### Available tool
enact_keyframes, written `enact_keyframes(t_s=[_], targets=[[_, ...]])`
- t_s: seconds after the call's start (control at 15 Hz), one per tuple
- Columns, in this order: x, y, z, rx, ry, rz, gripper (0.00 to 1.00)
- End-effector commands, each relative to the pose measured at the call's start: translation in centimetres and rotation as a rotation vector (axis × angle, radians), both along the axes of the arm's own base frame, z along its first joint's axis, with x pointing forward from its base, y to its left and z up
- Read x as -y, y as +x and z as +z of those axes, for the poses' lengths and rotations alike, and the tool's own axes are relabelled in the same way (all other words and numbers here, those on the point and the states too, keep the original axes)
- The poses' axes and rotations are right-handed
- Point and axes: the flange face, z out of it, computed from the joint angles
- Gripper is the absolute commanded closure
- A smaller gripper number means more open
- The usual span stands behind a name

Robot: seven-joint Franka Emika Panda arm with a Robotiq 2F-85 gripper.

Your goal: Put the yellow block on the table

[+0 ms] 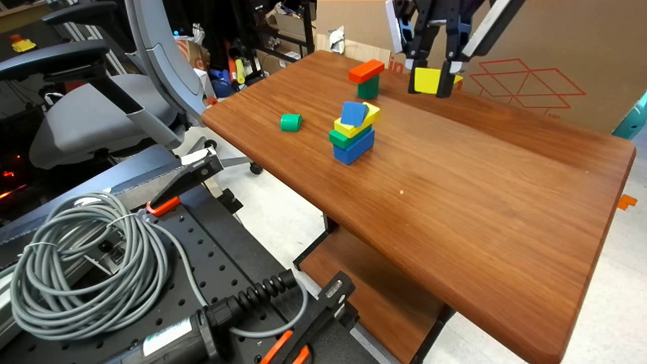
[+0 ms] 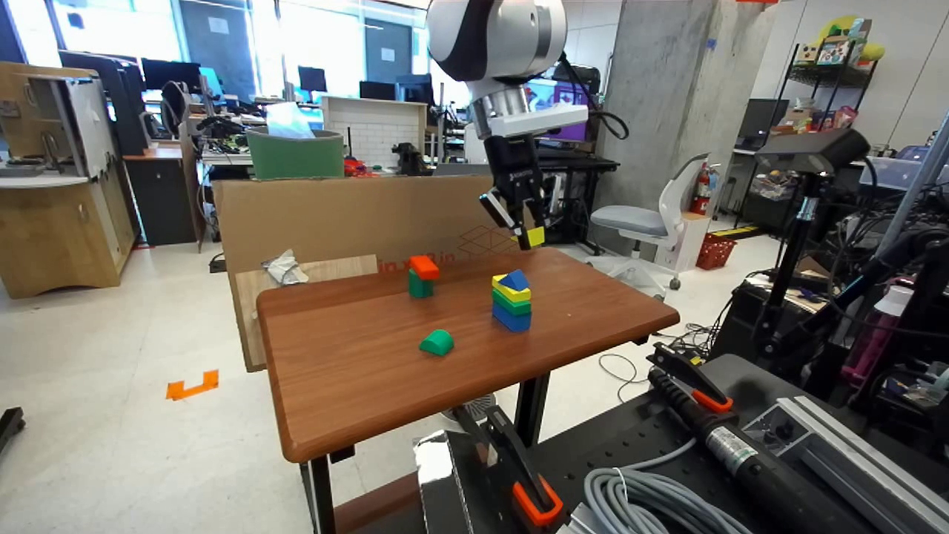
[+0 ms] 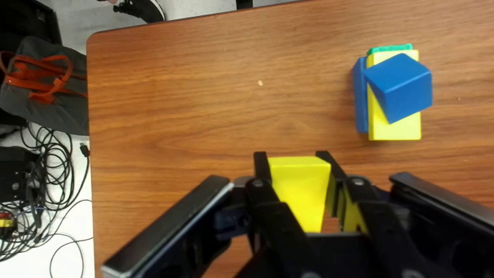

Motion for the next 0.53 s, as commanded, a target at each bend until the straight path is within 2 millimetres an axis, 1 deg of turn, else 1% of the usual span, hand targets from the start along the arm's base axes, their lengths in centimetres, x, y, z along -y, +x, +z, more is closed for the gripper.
enact_keyframes(t_s=[0.0,0.13,0.47], targets=[[1.8,0.8,-1.1,0.004,0.002,0.007,0.91],[2.5,1.3,-2.4,0.008,0.007,0.014,0.91],[4.0,3.1,-6.2,0.012,0.029,-0.006,0.91]])
